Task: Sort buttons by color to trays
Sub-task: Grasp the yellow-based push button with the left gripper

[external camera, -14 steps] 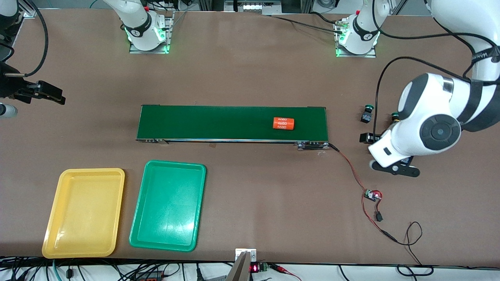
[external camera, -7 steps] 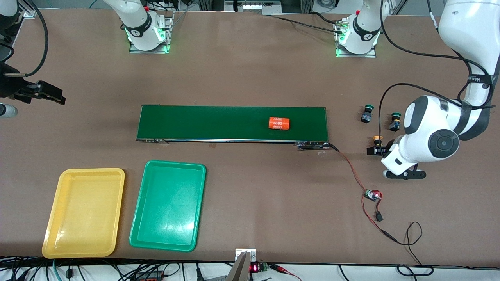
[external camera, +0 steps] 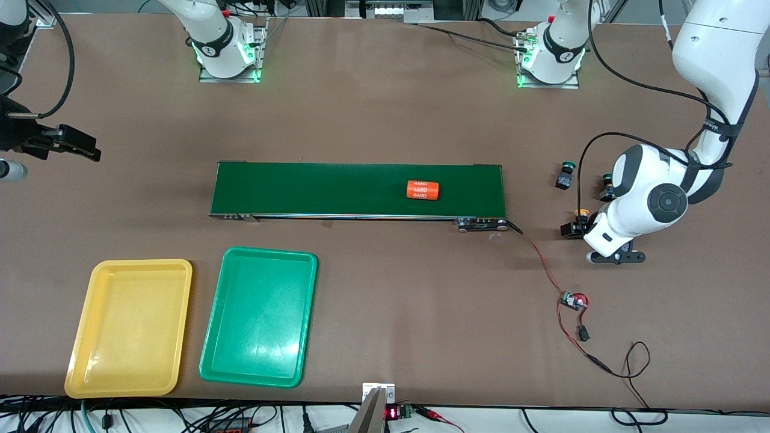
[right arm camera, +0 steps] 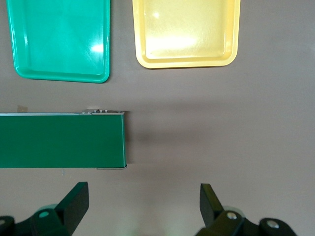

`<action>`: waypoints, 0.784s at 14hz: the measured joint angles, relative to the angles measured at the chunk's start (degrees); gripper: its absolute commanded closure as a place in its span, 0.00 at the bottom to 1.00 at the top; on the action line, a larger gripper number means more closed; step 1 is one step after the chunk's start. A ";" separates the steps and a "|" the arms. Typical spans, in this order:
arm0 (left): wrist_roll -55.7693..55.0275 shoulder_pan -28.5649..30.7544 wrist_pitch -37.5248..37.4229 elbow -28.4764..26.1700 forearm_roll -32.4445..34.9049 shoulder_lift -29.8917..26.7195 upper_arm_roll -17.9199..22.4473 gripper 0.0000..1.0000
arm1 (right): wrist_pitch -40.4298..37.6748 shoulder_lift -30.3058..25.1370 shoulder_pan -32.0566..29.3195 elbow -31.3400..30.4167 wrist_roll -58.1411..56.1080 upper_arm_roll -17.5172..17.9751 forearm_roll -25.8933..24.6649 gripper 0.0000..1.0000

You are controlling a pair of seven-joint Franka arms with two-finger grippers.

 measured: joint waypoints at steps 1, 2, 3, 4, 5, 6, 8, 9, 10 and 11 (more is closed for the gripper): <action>0.02 0.40 0.23 -0.36 0.03 0.03 0.00 0.04 | 0.00 0.01 0.00 0.00 0.00 0.00 0.00 0.00; 0.02 0.65 0.46 -0.79 0.03 0.15 0.00 0.11 | 0.00 0.02 0.00 0.00 0.00 0.00 0.00 0.00; 0.02 0.76 0.61 -1.16 0.03 0.40 0.00 0.24 | 0.00 0.02 0.00 0.00 0.00 0.00 0.00 0.00; 0.02 0.90 0.81 -1.43 0.03 0.78 0.00 0.40 | 0.00 0.02 0.00 0.00 0.00 0.00 0.00 0.00; -0.01 1.13 1.01 -1.60 0.03 1.18 0.00 0.55 | 0.00 0.02 0.00 0.00 0.00 0.00 0.00 0.00; -0.04 1.35 1.14 -1.65 0.03 1.58 0.00 0.59 | 0.00 0.02 0.00 0.00 0.00 0.00 0.00 0.00; -0.05 1.66 1.17 -1.71 0.03 2.01 0.00 0.73 | 0.00 0.02 0.00 0.00 0.00 0.00 0.00 0.00; -0.05 1.74 1.19 -1.71 0.03 2.10 -0.01 0.79 | 0.00 0.02 0.00 0.00 0.00 0.00 0.00 0.00; -0.05 1.76 1.20 -1.71 0.03 2.11 -0.03 0.81 | 0.00 0.02 0.00 0.00 0.00 0.00 0.00 0.00; -0.05 1.76 1.21 -1.70 0.03 2.11 -0.12 0.81 | 0.00 0.02 0.00 0.00 0.00 0.00 0.00 0.00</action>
